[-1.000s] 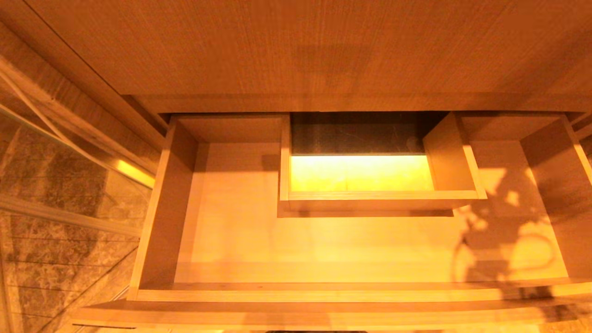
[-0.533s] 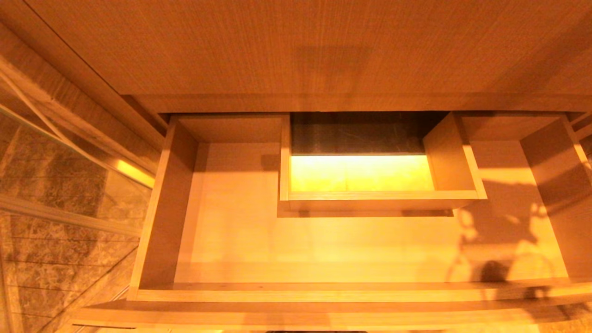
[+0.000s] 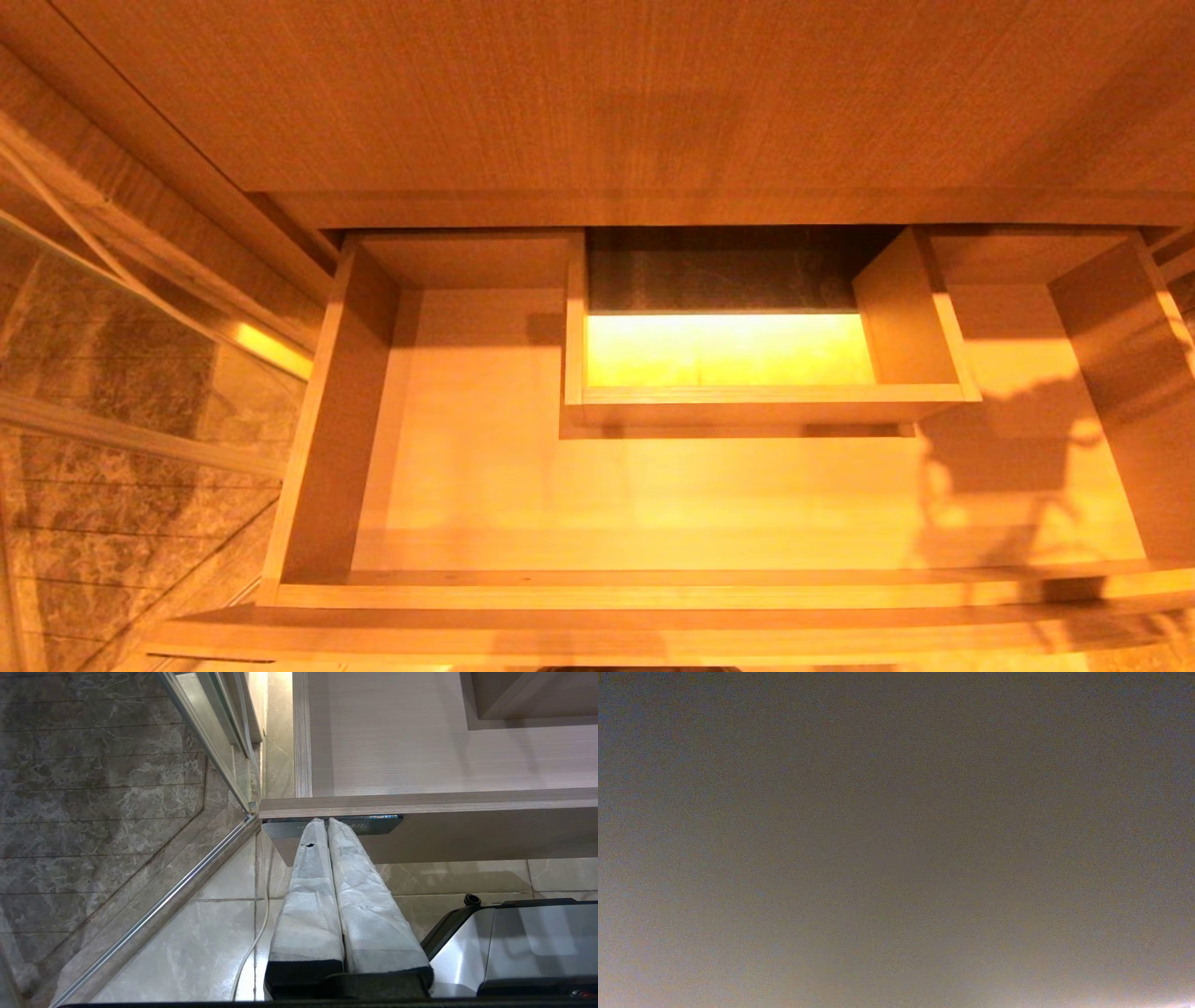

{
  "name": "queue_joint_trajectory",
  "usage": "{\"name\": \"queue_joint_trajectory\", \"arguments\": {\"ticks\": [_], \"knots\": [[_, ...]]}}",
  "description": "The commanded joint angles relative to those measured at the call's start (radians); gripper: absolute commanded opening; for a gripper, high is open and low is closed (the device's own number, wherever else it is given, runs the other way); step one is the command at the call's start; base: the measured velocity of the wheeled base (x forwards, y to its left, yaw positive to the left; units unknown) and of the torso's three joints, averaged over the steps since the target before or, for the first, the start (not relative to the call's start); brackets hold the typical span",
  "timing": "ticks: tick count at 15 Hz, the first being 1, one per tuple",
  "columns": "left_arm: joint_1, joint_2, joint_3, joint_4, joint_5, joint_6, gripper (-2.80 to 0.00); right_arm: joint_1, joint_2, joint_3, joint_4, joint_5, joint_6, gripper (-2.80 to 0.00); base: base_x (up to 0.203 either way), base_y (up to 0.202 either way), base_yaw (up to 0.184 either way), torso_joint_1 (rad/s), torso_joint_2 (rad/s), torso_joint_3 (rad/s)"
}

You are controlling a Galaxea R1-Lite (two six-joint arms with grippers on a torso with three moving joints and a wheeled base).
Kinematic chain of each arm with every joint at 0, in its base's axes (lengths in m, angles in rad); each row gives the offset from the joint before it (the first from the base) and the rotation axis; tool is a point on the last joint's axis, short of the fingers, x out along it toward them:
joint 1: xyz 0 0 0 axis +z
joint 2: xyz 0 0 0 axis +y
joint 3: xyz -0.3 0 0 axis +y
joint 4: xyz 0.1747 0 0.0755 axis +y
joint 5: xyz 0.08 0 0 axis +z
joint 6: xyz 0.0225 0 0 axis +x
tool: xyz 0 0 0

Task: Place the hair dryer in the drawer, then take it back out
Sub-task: Place it on the countertop

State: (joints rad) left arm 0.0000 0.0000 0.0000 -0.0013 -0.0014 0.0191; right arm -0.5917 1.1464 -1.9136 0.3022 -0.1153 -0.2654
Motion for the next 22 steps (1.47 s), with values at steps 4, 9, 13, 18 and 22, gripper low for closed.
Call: {"name": "queue_joint_trajectory", "arguments": {"ticks": [4, 9, 13, 18, 22], "knots": [[0.000, 0.000, 0.002, 0.000, 0.000, 0.000, -2.80, 0.001, -0.030, 0.006, -0.020, 0.003, 0.023, -2.80, 0.000, 0.000, 0.000, 0.000, 0.00, 0.000], [0.000, 0.000, 0.002, 0.000, 0.000, -0.001, -2.80, 0.001, -0.053, 0.046, 0.062, 0.002, 0.013, -2.80, 0.000, 0.000, 0.000, 0.000, 0.00, 0.000], [0.000, 0.000, 0.002, 0.000, 0.000, 0.001, -2.80, 0.000, -0.059, 0.038, 0.092, -0.004, 0.016, -2.80, 0.000, 0.000, 0.000, 0.000, 0.00, 0.000], [0.000, 0.000, 0.002, 0.000, 0.000, -0.001, -2.80, 0.000, -0.060, 0.005, 0.090, -0.001, 0.016, -2.80, 0.000, 0.000, 0.000, 0.000, 0.00, 0.000], [0.000, 0.000, 0.002, 0.000, 0.000, 0.001, -2.80, 0.000, -0.069, 0.011, 0.071, 0.005, 0.015, -2.80, 0.000, 0.000, 0.000, 0.000, 0.00, 0.000]]}}
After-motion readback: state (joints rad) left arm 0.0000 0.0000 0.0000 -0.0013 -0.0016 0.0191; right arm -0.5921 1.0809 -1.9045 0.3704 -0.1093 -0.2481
